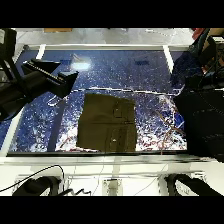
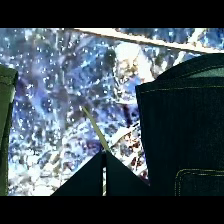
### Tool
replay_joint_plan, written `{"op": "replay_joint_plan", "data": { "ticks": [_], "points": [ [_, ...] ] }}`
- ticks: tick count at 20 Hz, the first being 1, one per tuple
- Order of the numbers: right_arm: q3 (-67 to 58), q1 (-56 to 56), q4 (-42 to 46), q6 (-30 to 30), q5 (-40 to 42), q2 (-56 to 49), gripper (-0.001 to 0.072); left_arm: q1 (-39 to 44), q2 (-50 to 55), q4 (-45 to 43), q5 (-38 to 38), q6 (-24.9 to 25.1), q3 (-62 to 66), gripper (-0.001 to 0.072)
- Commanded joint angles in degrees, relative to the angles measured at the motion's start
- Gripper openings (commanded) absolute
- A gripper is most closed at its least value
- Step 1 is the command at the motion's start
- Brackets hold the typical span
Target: Fold the clothes and pants, and hang the long-sleeved shirts on hangers.
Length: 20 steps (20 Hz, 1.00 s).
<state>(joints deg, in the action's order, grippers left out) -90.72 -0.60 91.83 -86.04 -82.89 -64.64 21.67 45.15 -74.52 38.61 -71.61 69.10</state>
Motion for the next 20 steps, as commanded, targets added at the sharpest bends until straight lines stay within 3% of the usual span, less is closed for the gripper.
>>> {"op": "replay_joint_plan", "data": {
  "ticks": [1,14,20],
  "points": [
    [0.02,0.04,0.00,-0.02,-0.02,0.00,0.0032,0.02,-0.04,-0.02,-0.02,0.00,0.02,0.0699],
    [0.02,0.04,-0.35,-0.04,0.00,0.00,0.0032,0.04,-0.04,0.00,-0.02,-0.02,0.02,0.0699],
    [0.02,0.04,-4.37,-0.04,0.02,-0.02,0.0032,0.02,-0.04,3.28,-0.02,-0.04,0.02,0.0699]
  ]
}}
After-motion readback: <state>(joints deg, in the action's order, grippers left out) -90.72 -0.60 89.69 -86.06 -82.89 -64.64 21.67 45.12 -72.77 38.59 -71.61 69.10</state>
